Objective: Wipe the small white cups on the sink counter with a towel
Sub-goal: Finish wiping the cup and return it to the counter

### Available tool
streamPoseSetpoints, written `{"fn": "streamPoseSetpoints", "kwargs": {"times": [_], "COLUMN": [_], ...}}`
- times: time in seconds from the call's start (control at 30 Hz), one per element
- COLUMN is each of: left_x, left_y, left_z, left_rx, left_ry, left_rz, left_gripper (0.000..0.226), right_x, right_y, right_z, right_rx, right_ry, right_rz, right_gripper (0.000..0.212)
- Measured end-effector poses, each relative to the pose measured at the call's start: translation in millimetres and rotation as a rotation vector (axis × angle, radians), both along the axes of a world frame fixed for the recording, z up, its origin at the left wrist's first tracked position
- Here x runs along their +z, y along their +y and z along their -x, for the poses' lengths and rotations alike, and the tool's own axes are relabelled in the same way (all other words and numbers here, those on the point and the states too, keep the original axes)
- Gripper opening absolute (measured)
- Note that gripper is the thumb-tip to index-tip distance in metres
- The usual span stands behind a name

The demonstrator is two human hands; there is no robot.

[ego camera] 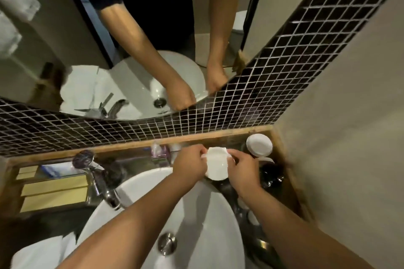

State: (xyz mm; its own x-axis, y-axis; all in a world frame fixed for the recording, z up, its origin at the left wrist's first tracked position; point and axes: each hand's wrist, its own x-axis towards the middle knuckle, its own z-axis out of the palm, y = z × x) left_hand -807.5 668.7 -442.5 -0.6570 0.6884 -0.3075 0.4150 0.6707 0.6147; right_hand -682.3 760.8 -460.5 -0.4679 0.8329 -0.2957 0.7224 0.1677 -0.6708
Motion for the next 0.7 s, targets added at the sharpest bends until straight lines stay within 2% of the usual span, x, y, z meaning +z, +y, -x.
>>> {"fn": "streamPoseSetpoints", "kwargs": {"times": [0.17, 0.3, 0.47, 0.57, 0.7], "left_x": [-35.0, -58.3, -83.8, -95.3, -108.3], "left_y": [15.6, 26.2, 42.1, 43.4, 36.3], "left_z": [-9.6, -4.7, 0.1, 0.2, -1.0], "left_rx": [0.007, -0.003, 0.027, 0.033, 0.073], "left_ry": [0.065, 0.105, 0.035, 0.021, 0.025], "left_rz": [0.014, 0.003, 0.164, 0.184, 0.181], "left_gripper": [0.017, 0.014, 0.015, 0.02, 0.023], "right_x": [-34.4, -52.1, -72.0, -82.5, -95.4], "right_y": [11.8, 21.3, 28.8, 29.3, 20.6], "right_z": [2.0, 7.6, 13.3, 12.6, 11.7], "right_rx": [-0.017, 0.027, 0.106, 0.163, 0.207], "right_ry": [-0.11, -0.123, -0.268, -0.315, -0.275], "right_rz": [-0.086, -0.037, -0.064, -0.106, -0.096], "right_gripper": [0.024, 0.019, 0.017, 0.015, 0.03]}}
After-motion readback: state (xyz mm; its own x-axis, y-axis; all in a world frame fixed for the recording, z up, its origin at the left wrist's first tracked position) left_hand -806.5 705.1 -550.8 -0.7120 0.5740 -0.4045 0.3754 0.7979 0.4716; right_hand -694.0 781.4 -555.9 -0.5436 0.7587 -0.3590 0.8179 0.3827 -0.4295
